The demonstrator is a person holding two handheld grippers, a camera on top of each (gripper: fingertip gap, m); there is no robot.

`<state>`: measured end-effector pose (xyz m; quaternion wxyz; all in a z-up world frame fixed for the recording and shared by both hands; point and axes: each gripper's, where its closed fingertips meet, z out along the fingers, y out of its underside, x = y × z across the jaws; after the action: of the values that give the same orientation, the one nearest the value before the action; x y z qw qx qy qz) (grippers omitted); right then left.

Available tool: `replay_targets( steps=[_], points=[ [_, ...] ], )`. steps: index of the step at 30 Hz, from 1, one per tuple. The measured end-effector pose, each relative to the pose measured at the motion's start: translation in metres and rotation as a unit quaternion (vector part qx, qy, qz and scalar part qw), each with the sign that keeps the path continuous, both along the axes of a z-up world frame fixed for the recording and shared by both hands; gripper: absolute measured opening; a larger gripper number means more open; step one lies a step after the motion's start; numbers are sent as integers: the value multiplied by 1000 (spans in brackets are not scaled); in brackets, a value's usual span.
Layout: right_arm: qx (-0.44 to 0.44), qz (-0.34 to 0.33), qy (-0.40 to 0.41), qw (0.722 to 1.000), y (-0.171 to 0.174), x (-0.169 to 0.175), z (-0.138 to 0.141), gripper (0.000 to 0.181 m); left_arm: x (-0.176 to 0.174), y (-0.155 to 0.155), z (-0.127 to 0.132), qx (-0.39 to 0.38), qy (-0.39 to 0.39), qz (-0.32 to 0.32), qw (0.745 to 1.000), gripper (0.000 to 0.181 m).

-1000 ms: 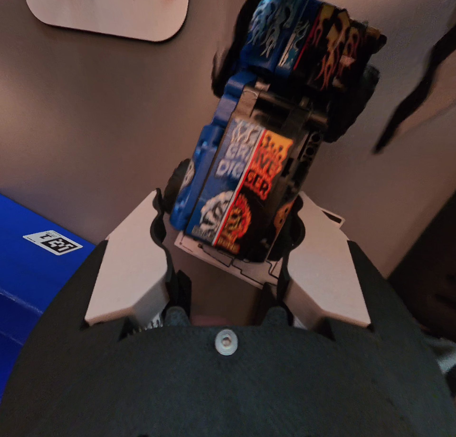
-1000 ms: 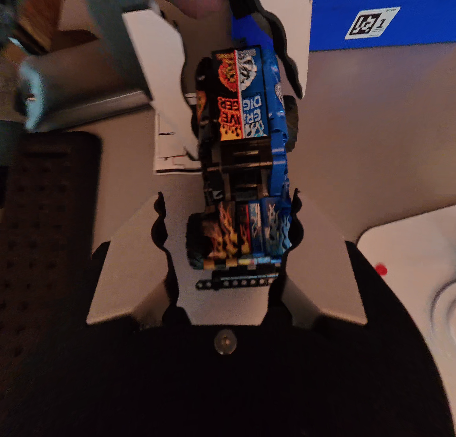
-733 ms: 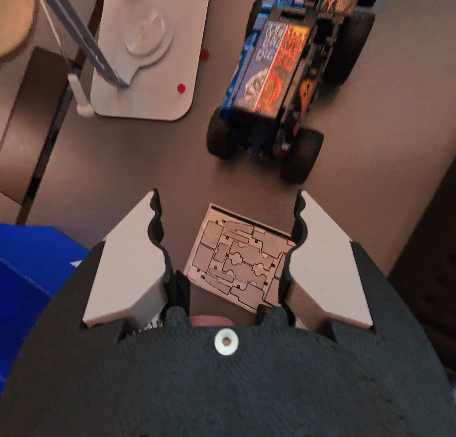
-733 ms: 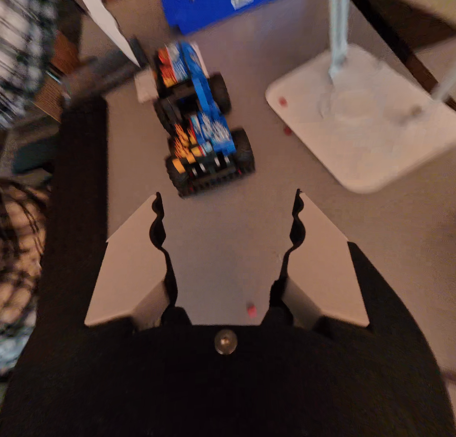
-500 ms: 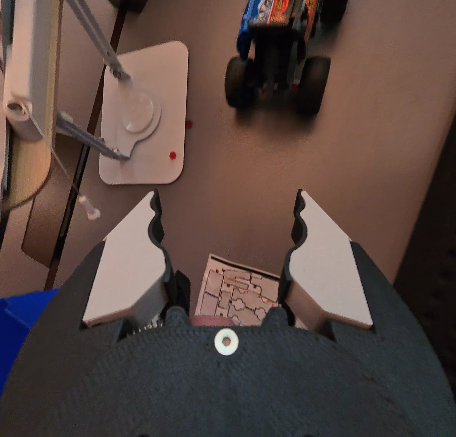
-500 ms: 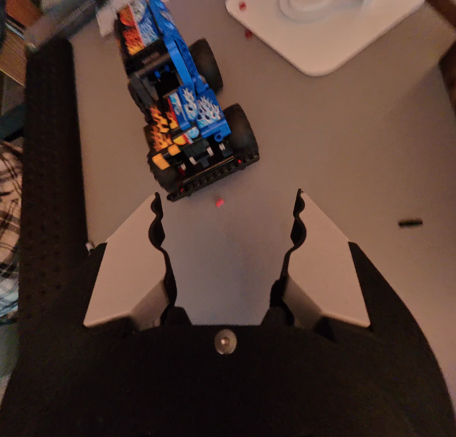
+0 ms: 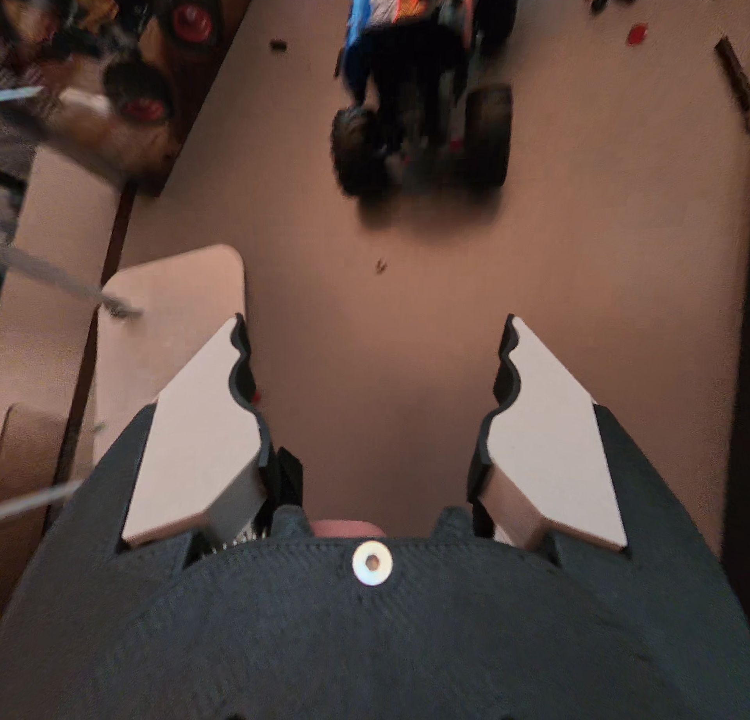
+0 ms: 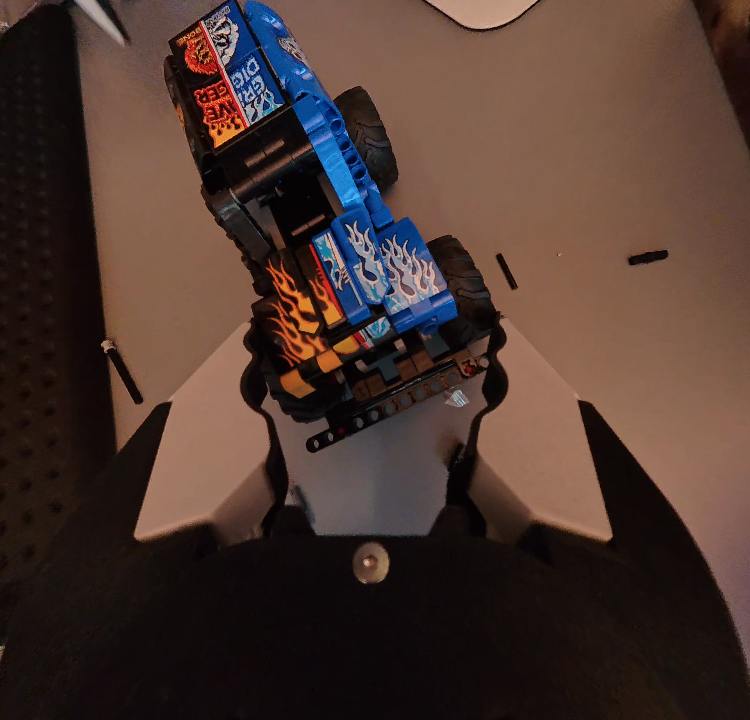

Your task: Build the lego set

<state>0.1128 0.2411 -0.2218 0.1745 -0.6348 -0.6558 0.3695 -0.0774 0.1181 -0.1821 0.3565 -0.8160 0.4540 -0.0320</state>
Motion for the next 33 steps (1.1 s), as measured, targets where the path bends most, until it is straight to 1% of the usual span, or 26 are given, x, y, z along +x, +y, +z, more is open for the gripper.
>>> replay_targets(
  steps=[2,3,5,7,8,9,10,11,13,14,16,18,21,22,29,32,33],
  points=[
    [9,-5,-5,1000,-1,-2,1,108,40,21,-10,7,-19,-11,1000,125],
    [13,-8,-5,1000,-2,-3,1,108,56,34,-12,16,-28,-11,999,125],
    [22,-13,-3,1000,-4,-7,2,107,85,53,-21,7,-53,-14,998,125],
    [26,-17,0,1000,-5,-9,3,106,109,66,-31,-16,-74,-17,997,117],
    [29,-19,-1,999,-6,-10,3,108,118,69,-36,-30,-78,-22,996,113],
    [34,-21,-4,999,-6,-11,2,109,123,72,-38,-36,-86,-19,996,104],
    [40,-24,-9,999,-6,-10,1,110,121,77,-37,-30,-87,-11,996,90],
    [40,-25,-11,999,-7,-8,0,108,121,76,-38,-40,-93,-14,995,89],
    [28,-25,11,999,-10,-8,7,99,116,72,-38,-50,-92,-18,994,89],
    [22,-26,20,999,-11,-7,11,95,112,69,-38,-52,-89,-19,994,89],
    [22,-31,34,999,-12,-5,16,94,102,63,-38,-62,-90,-18,994,89],
    [26,-33,38,998,-15,-3,16,94,89,52,-38,-70,-83,-30,994,89],
    [32,-28,42,998,-24,1,17,90,63,34,-36,-78,-48,-39,995,88],
    [33,-26,43,998,-27,2,17,90,52,27,-36,-94,-41,-30,994,89],
    [47,-11,55,997,-48,0,22,88,-41,-25,-34,-120,-10,14,993,89],
    [57,-2,53,997,-56,-4,21,87,-84,-51,-37,-126,-12,40,991,89],
    [60,0,52,997,-58,-4,21,87,-97,-59,-35,-121,-16,48,991,81]
  ],
)
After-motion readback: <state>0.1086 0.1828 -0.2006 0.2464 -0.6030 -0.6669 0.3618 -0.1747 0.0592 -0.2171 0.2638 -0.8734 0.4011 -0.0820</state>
